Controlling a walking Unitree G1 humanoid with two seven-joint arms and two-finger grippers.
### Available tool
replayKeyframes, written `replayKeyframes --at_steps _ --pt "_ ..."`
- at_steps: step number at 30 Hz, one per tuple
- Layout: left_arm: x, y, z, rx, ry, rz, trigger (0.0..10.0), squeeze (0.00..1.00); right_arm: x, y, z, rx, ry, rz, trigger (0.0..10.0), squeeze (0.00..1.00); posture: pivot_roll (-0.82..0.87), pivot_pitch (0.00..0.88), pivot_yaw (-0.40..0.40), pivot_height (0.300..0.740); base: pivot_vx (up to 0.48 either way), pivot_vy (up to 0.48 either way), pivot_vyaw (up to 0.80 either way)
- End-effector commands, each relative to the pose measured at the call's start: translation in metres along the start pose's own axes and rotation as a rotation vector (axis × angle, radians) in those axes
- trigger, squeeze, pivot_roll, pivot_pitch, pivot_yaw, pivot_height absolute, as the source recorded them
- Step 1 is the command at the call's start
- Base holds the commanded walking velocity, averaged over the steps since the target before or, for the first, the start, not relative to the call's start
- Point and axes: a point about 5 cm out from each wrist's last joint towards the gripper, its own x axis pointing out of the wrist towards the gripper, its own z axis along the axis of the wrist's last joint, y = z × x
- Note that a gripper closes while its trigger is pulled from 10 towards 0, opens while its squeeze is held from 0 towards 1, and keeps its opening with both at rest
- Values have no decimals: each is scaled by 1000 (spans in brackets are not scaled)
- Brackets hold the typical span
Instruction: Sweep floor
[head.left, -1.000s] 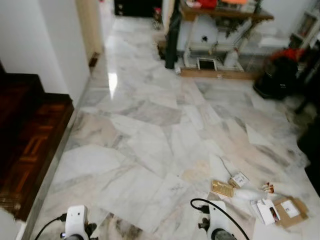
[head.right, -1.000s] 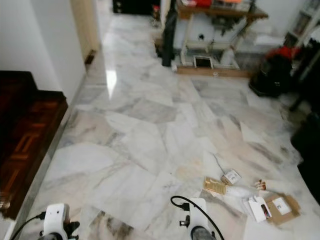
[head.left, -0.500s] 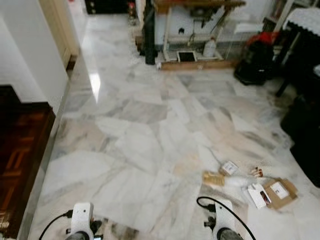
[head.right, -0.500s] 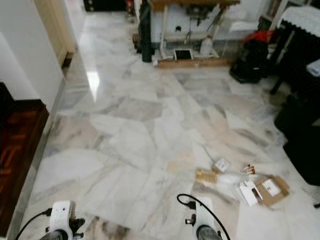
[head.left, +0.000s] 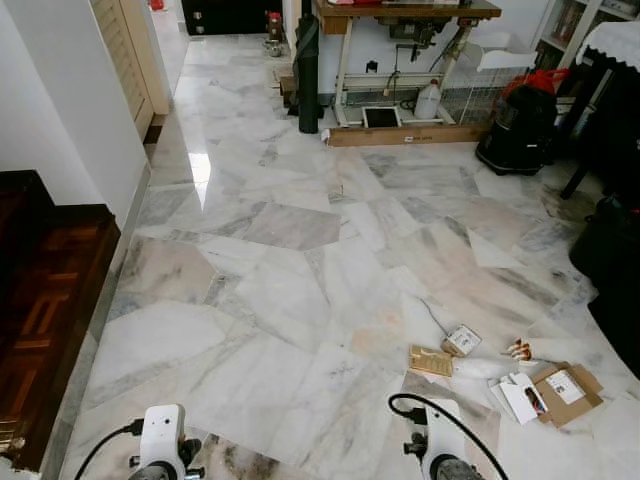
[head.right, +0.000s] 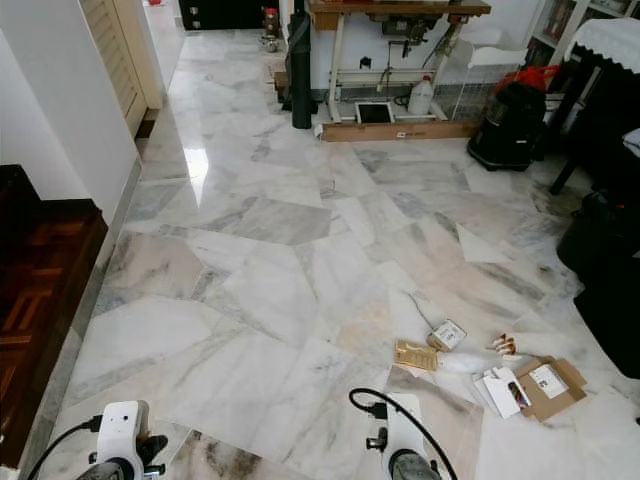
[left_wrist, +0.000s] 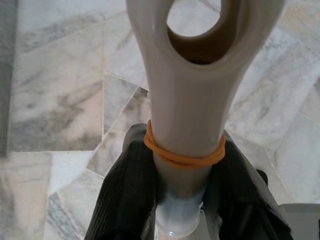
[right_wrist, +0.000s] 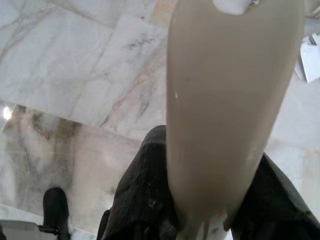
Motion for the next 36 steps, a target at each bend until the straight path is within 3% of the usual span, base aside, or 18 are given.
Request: replayKeyframes --at_steps 1,4,6,9,14,17,21,24,26,27,32,36 --pt "-3 10 2 27 -45 32 10000 0 2 -15 14 -83 -40 -53 10000 0 36 0 -25 740 0 0 0" --pt "-5 16 5 60 -90 57 10000 0 3 -25 25 -142 -66 -98 10000 0 22 0 -25 740 0 0 0" --pt "-9 28 12 55 -162 110 10000 0 3 -37 38 -110 -102 -156 10000 0 32 0 -28 740 0 0 0" --pt "-11 35 22 75 -228 140 10000 0 2 -44 48 -130 -126 -193 10000 0 35 0 -29 740 0 0 0" --pt "-19 42 67 106 -456 163 10000 0 -1 -45 85 -127 -306 -222 10000 0 38 0 -30 740 0 0 0" --pt "-21 36 91 113 -550 137 10000 0 -5 -43 108 -113 -433 -254 10000 0 38 0 -30 740 0 0 0" --pt "-20 28 107 91 -608 118 10000 0 -9 -38 124 -86 -528 -263 10000 0 36 0 -29 740 0 0 0" --pt "-23 15 124 82 -673 99 10000 0 -19 -36 148 -85 -685 -321 10000 0 40 0 -33 740 0 0 0" --pt "-24 13 127 78 -683 100 10000 0 -21 -37 152 -65 -715 -330 10000 0 40 0 -33 740 0 0 0" --pt "-27 9 136 72 -716 89 10000 0 -29 -39 168 -44 -808 -350 10000 0 36 0 -36 740 0 0 0" --pt "-30 4 150 63 -765 75 10000 0 -38 -37 187 -13 -915 -340 10000 0 36 0 -38 740 0 0 0" --pt "-32 1 158 56 -792 71 10000 0 -35 -33 185 22 -895 -307 10000 0 36 0 -40 740 0 0 0"
